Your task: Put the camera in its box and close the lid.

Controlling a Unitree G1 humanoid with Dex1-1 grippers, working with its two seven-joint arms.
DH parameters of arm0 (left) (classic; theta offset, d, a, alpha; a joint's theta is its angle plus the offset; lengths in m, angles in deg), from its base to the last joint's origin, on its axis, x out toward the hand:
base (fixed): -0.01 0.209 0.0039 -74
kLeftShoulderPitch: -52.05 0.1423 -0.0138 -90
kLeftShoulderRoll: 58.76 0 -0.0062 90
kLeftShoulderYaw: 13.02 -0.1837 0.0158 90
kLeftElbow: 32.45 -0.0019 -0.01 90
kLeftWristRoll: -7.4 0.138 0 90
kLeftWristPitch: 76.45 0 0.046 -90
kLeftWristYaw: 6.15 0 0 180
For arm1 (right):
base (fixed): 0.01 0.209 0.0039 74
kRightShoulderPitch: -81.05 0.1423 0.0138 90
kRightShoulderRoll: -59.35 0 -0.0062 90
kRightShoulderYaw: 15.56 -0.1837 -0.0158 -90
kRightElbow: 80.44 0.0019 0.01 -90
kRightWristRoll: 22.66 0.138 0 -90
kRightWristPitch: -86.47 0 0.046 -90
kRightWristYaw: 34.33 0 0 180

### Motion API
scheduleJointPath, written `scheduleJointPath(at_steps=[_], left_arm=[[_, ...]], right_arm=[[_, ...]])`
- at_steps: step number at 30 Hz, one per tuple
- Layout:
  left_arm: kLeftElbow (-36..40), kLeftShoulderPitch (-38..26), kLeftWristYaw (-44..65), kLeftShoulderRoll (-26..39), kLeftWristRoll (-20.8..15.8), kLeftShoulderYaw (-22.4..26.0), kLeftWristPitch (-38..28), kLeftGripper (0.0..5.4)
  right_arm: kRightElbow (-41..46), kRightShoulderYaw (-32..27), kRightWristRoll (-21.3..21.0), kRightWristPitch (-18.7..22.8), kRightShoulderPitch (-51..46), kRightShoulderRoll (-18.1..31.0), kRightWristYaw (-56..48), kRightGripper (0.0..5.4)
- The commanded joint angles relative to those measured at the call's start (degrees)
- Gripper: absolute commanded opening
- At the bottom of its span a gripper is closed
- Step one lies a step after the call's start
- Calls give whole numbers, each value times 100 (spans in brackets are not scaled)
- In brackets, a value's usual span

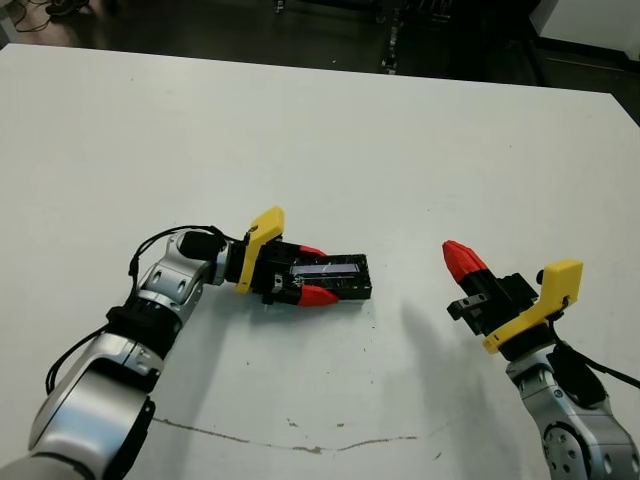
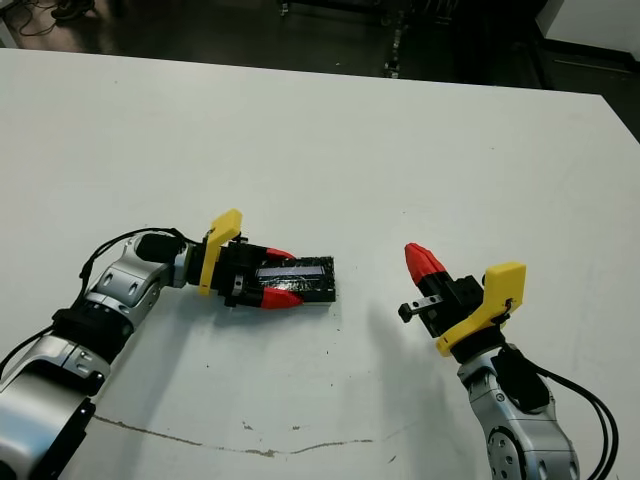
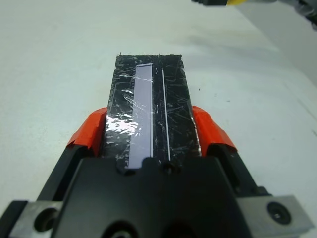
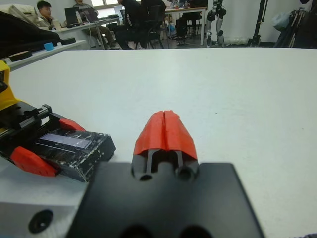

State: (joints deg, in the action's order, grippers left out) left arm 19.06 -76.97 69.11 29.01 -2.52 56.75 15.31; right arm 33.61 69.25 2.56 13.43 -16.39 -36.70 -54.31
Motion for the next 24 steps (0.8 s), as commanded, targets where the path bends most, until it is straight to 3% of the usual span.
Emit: scheduleJointPath(at_steps=[1, 8, 12, 17, 24], left_arm=[[-206, 89, 51, -399, 486, -521, 91, 316], [-346, -26, 92, -317, 610, -506, 108, 316], [-266, -10, -273, -294, 735, -495, 453, 316], [23, 199, -901, -165, 1114, -498, -37, 385], [227, 428, -877, 135, 1088, -420, -153, 487]], right_arm=[[13, -55, 2, 85, -53, 77, 54, 0], [11, -35, -38, 50, -73, 73, 56, 0], [44, -35, -40, 82, -86, 62, 86, 0], [39, -51, 17, 91, -95, 61, 55, 0], [22, -46, -4, 76, -98, 72, 49, 0]])
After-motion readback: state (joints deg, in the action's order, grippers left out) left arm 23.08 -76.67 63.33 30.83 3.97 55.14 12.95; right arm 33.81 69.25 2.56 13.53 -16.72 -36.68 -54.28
